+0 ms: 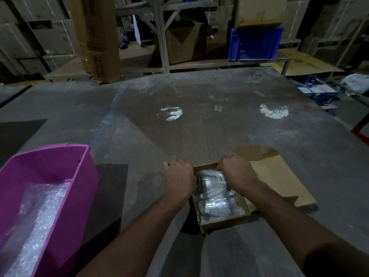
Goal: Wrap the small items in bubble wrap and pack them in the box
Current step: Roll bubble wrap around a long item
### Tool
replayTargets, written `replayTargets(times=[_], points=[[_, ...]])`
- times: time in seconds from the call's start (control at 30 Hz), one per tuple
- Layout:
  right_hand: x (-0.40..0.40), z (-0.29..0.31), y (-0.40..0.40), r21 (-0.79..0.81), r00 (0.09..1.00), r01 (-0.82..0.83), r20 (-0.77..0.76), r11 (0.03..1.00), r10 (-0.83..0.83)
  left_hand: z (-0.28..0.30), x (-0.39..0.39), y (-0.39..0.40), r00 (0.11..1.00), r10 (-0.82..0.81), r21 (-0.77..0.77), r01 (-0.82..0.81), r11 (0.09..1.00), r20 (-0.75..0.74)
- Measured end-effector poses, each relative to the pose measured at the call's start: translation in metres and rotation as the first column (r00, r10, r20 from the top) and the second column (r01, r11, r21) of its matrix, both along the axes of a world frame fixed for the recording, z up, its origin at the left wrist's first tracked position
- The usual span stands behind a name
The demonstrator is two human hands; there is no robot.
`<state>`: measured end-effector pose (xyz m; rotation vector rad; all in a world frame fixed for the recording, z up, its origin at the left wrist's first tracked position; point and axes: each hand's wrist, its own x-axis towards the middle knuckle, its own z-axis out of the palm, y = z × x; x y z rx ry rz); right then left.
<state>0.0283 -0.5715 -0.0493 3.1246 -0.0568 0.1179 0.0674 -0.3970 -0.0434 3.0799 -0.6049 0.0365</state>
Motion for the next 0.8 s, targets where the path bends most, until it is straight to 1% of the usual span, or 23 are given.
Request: replayTargets(times=[0.07, 0.13, 0.2, 0.27, 0.3, 0.4, 0.53, 0.63, 0.73, 0.8], points=[[-0.003, 0.003, -0.004, 0.073, 0.999, 0.028, 0.014, 0.997, -0.029, -0.001, -0.002, 0.005, 1.0, 0.001, -0.057, 0.0, 0.998, 0.026], [-0.008, 0.006, -0.006, 0.099, 0.999, 0.031, 0.034, 0.995, -0.035, -0.003, -0.003, 0.008, 0.997, -0.003, -0.1, 0.011, 0.995, 0.075], [-0.01, 0.008, -0.003, 0.044, 1.0, 0.013, 0.005, 0.999, -0.013, -0.004, -0.002, 0.008, 0.996, -0.013, -0.114, 0.023, 0.993, 0.092], [-0.011, 0.008, 0.002, -0.058, 0.999, -0.015, -0.047, 0.998, 0.013, -0.006, -0.001, 0.008, 0.998, -0.02, -0.098, 0.025, 0.995, 0.059], [-0.012, 0.007, 0.004, -0.083, 0.998, -0.017, -0.069, 0.996, 0.011, -0.007, -0.001, 0.007, 0.999, -0.021, -0.091, 0.024, 0.996, 0.039], [-0.012, 0.009, 0.007, -0.099, 0.995, -0.021, -0.1, 0.995, 0.011, -0.009, 0.001, 0.007, 1.0, -0.023, -0.087, 0.025, 0.996, 0.015], [-0.014, 0.016, 0.007, -0.038, 0.995, 0.002, -0.103, 0.999, -0.006, -0.01, 0.003, 0.008, 1.0, -0.014, -0.081, 0.014, 0.997, 0.011], [-0.017, 0.017, 0.007, -0.022, 0.996, 0.005, -0.091, 1.0, -0.007, -0.009, 0.003, 0.006, 1.0, -0.014, -0.069, 0.015, 0.998, 0.014], [-0.019, 0.021, 0.008, 0.068, 0.993, 0.022, -0.118, 0.997, -0.014, -0.007, 0.003, 0.005, 1.0, -0.024, -0.059, 0.024, 0.998, -0.005], [-0.021, 0.025, 0.008, 0.131, 0.994, 0.051, -0.107, 0.99, -0.037, -0.005, 0.003, 0.008, 0.999, -0.031, -0.104, 0.029, 0.994, -0.017]])
